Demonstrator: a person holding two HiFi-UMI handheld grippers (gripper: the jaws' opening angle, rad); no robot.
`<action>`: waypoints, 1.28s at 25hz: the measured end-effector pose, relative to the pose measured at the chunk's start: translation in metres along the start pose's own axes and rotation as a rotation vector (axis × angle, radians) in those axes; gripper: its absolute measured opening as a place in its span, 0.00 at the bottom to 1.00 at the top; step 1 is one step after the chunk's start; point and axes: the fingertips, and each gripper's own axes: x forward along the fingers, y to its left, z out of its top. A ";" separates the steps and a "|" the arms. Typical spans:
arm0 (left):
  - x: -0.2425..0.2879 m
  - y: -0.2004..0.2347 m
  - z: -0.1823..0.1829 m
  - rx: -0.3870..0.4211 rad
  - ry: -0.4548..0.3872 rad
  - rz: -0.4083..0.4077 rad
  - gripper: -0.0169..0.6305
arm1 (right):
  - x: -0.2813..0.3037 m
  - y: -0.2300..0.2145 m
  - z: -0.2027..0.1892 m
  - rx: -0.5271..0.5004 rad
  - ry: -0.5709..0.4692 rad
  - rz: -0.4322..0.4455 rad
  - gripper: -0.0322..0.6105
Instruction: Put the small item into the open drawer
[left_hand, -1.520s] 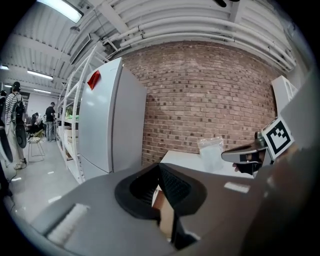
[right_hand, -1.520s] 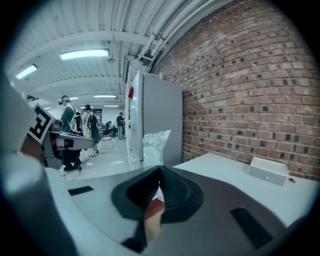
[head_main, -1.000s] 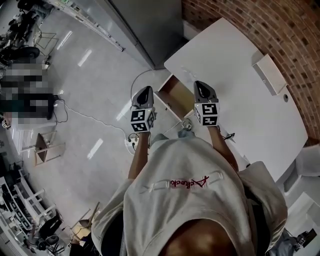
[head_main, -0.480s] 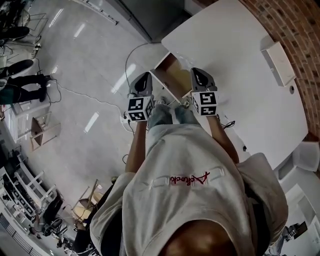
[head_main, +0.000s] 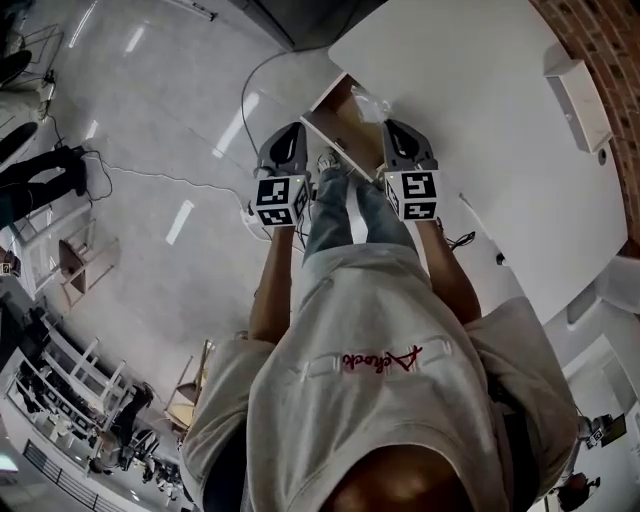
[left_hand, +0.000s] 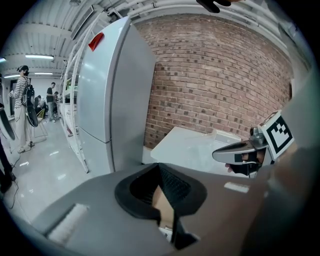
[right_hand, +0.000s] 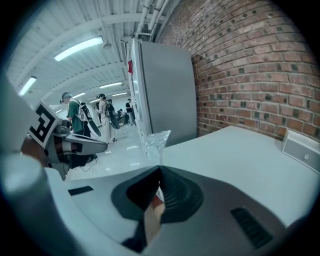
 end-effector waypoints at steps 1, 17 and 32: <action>0.004 0.005 -0.003 0.001 0.000 -0.006 0.04 | 0.005 0.002 -0.002 0.001 0.002 -0.005 0.07; 0.038 0.016 -0.071 -0.071 0.061 -0.056 0.04 | 0.035 0.019 -0.086 0.006 0.142 0.015 0.07; 0.036 -0.002 -0.178 -0.168 0.146 -0.049 0.04 | 0.022 0.031 -0.203 0.030 0.318 0.055 0.07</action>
